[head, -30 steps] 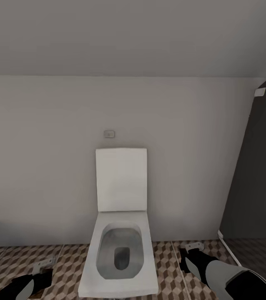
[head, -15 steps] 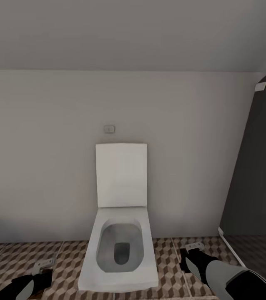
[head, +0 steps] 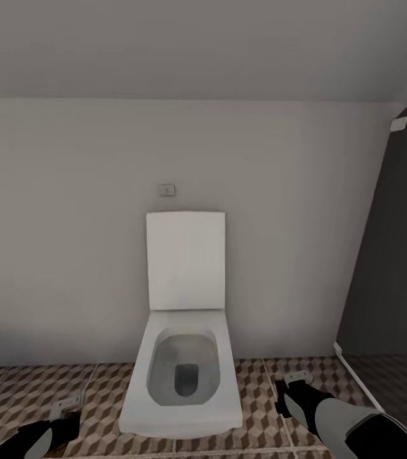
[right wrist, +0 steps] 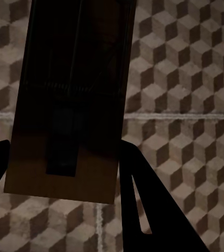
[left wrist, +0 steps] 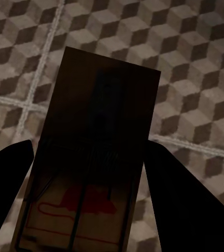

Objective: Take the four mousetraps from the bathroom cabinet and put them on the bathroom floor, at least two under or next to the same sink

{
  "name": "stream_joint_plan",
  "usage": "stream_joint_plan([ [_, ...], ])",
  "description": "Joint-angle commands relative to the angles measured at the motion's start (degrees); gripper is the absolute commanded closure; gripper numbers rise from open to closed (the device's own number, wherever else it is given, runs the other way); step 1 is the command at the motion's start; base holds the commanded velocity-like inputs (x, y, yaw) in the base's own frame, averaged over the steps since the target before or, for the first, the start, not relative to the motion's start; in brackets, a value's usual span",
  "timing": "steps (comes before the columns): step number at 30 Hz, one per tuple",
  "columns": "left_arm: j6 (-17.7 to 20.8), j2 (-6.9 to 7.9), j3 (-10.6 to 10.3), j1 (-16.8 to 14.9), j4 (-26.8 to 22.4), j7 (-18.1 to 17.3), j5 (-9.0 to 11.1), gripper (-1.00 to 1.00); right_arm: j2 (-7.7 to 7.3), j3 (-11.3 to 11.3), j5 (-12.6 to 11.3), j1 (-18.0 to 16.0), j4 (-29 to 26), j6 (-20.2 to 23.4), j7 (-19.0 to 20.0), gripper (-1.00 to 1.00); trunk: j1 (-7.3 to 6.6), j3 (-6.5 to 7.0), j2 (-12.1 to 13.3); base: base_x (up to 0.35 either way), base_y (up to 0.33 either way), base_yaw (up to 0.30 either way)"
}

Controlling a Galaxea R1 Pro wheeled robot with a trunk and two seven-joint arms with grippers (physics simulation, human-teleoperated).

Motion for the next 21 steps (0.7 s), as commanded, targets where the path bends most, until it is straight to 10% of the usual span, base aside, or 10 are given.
stream_joint_plan([
  [1, 0.24, 0.04, -0.28, -0.02, -0.08, -0.05, 0.32, 1.00, 0.01, 0.51, -0.78, -0.05, 0.03, 0.11, -0.06, 1.00, 0.21, -0.25, -0.44, 0.000, 0.000, 0.000],
  [21, -0.01, 0.04, -0.28, -0.02, -0.08, 0.02, 0.31, 1.00, 0.08, 0.52, -0.73, -0.06, 0.03, 0.11, -0.06, 1.00, 2.67, -4.26, -4.59, 0.000, 0.000, 0.000],
])
